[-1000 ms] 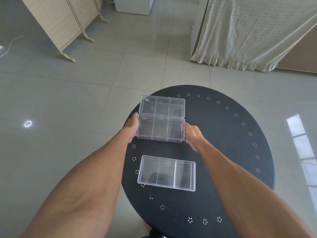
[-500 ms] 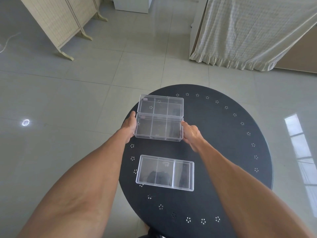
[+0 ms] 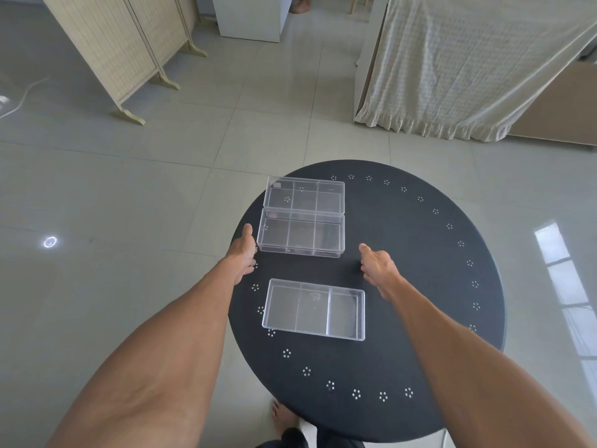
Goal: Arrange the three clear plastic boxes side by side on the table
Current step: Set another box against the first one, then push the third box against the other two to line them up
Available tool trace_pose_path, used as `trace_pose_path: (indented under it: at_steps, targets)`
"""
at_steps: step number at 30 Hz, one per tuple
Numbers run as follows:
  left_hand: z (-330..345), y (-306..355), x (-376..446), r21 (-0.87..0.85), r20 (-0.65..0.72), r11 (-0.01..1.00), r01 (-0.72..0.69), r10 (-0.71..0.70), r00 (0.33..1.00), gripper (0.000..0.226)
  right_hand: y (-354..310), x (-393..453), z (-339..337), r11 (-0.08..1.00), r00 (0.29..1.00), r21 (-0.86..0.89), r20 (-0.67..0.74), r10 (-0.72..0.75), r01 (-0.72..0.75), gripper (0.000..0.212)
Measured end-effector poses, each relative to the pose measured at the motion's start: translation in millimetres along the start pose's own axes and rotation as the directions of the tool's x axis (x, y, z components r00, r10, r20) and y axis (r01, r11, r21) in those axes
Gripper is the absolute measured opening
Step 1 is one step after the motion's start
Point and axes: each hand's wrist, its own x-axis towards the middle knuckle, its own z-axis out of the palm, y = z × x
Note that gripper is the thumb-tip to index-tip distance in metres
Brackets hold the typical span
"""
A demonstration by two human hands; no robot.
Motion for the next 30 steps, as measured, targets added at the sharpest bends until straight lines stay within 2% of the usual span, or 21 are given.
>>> trace_pose_path:
  at_steps: [5,9,13,18,30]
  targets:
    - [2.8,-23.5,-26.7,0.130,0.061,0.991,-0.013,0.005,0.998,0.085,36.5,-24.0,-7.8,1.000,0.999,-0.006,-0.016,0.028,-0.028,0.061]
    - [6.6,-34.7,-48.0,0.244,0.104,0.969,-0.023,-0.002,0.995,0.086,60.5,-46.5,-11.8,0.995,0.995,0.054,0.059,0.079,-0.082,0.066]
    - [7.6,-43.9,-69.5,0.291,0.135,0.956,0.023,-0.065,0.989,0.101,71.7,-63.9,-9.1,0.991,0.989,0.098,0.127,0.074,-0.087,0.055]
    - [3.9,-55.7,-78.0,0.211,0.171,0.972,0.101,-0.138,0.976,0.104,71.8,-78.0,3.2,0.985,0.992,0.164,0.119,0.029,-0.049,0.038]
    - [-14.5,-60.7,-65.7,0.025,0.132,0.999,0.036,-0.039,0.991,0.094,42.5,-68.2,34.5,0.979,0.990,0.198,0.138,0.017,-0.045,0.050]
